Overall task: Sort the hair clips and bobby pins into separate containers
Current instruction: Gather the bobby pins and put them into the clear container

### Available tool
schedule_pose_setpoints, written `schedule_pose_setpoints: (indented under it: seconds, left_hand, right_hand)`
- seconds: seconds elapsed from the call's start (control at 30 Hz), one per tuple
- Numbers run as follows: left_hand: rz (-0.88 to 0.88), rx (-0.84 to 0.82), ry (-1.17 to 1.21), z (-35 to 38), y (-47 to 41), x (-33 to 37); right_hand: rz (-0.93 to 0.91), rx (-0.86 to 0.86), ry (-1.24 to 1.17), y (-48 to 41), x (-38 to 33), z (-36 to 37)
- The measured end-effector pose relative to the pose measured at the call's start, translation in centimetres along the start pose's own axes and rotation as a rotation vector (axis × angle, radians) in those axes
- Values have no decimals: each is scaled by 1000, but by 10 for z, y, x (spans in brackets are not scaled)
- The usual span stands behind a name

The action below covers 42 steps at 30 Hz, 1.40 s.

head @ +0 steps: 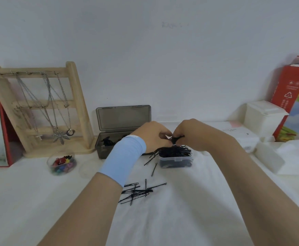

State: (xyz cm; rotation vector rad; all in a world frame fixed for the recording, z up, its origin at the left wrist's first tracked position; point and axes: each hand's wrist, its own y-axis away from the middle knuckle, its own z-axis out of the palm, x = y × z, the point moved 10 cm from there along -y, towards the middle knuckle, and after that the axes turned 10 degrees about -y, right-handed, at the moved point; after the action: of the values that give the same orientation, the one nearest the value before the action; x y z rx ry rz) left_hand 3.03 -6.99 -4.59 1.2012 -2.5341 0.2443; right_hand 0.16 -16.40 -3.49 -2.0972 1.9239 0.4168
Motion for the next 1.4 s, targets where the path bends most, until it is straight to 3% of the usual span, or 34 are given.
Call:
schedule_pose_setpoints:
  seconds: [0.1,0.27,0.4,0.5,0.67,0.8,1.0,1.27,1.4]
  left_hand:
    - [-16,5,71,2,2,-11]
    - [-4,58,130,-4,9,-16]
    - [7,-60,-62,15,11,-6]
    - [47,-30,-122,22,8,0]
    - [107,90,-100,24,4,9]
    - [61,179,77,3,9,-2]
    - [-10,-8,-147,8,16,-18]
    - [62,154,-114,12,8,0]
    - [101,189,41,13,6,3]
  right_hand:
    - [-18,-14,-83,0,2,9]
    - [-22,108,-341,3,18,-13]
    - [65,74,-260,9,33,-16]
    - [131,-8,-227,10,39,0]
    - [118,27,-152,10,37,-5]
    - [94,56,-175,11,34,-8]
    - [31,64,-181,3,20,4]
    - [7,178,-224,8,26,-20]
    - [59,132,-172,11,37,-23]
